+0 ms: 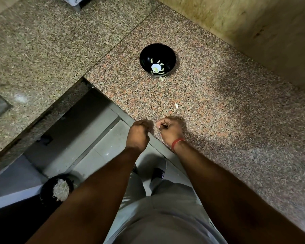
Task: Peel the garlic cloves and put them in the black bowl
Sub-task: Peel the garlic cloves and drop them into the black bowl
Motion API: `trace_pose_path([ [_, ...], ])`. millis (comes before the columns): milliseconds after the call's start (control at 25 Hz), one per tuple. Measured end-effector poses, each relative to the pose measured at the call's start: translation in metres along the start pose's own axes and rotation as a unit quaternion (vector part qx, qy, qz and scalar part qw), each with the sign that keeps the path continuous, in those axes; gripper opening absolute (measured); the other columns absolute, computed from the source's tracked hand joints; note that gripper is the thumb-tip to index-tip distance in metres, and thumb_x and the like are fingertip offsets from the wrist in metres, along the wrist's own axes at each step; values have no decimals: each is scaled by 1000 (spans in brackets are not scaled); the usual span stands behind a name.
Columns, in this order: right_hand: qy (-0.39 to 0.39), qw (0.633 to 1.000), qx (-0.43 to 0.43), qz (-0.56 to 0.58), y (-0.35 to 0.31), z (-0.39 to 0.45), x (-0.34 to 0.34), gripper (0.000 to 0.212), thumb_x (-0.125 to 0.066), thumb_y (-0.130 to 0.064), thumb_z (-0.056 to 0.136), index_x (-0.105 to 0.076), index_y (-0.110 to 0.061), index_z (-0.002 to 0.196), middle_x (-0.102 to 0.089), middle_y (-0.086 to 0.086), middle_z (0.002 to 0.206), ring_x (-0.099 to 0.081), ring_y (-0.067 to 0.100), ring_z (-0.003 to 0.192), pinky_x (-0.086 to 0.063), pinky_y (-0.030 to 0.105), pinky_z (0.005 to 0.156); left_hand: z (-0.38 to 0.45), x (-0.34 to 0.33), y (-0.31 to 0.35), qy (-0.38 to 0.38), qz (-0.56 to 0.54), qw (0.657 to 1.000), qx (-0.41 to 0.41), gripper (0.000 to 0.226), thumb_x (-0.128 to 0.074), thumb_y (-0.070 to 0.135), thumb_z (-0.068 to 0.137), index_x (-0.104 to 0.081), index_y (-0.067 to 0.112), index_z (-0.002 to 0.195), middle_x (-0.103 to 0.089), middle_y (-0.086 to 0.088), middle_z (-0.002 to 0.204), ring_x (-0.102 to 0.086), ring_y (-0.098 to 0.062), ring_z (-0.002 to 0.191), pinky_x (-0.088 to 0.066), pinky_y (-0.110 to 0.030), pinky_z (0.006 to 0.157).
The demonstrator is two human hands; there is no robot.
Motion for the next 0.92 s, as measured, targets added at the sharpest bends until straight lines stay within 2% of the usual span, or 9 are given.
trace_pose_path([
  [80,-17,1000,-7,9,-2,-4,-12,23,-68,1,93,-74,-18,81,-73,-7,81,-68,10,76,-62,32,76,-18,4,-22,40,-67,992,100,31,-61,-15,76,-75,10,85,-73,-7,93,-66,-25,87,-47,-22,78],
  [160,-35,999,-20,25,-8,-9,-31,24,-70,-1,93,-72,-20,80,-72,-6,80,-66,11,70,-62,32,71,-41,11,-48,91,-166,957,222,24,-62,-12,84,-75,8,83,-72,-4,86,-67,-20,83,-47,-17,77],
  [240,-72,996,-30,41,-18,-18,-59,24,-69,-1,94,-71,-21,81,-71,-2,77,-64,13,65,-61,31,67,-67,21,-75,134,-277,892,332,16,-68,-5,90,-76,8,84,-73,-2,82,-67,-16,78,-54,-21,79],
  [320,-107,992,-41,51,-27,-27,-91,20,-68,-1,94,-71,-19,85,-69,1,73,-62,14,61,-59,29,65,-89,32,-98,171,-386,810,406,11,-70,-2,91,-75,6,85,-72,-4,80,-64,-16,71,-56,-30,70],
  [400,-151,986,-44,51,-38,-43,-134,16,-68,0,94,-72,-15,88,-68,4,71,-61,15,60,-59,26,63,-116,53,-127,230,-451,746,433,9,-67,-7,91,-74,-1,89,-70,-7,79,-61,-13,64,-52,-29,61],
  [520,-230,969,-60,73,-51,-82,-216,10,-66,5,94,-72,-3,97,-64,8,75,-58,15,62,-57,24,59,-164,90,-175,301,-489,686,447,13,-60,-15,90,-72,-9,92,-67,-9,77,-57,-9,55,-49,-26,55],
  [680,-319,943,-79,62,-60,-135,-321,15,-63,8,95,-70,-4,91,-63,7,74,-56,14,63,-55,24,58,-233,127,-242,344,-534,624,455,16,-60,-13,90,-69,-1,83,-65,-8,74,-51,-16,56,-47,-27,56],
  [920,-409,909,-82,13,-49,-194,-469,18,-62,10,93,-69,-5,87,-64,6,71,-58,15,63,-56,27,62,-331,144,-354,413,-541,554,480,16,-58,-13,91,-70,-3,90,-65,-13,79,-54,-15,53,-49,-25,57],
])
Point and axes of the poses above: each hand's wrist, its own z-axis towards the middle knuckle, its own x-axis out of the back of the hand, y = z × x, the point moved 4 cm from there along z, towards the middle knuckle
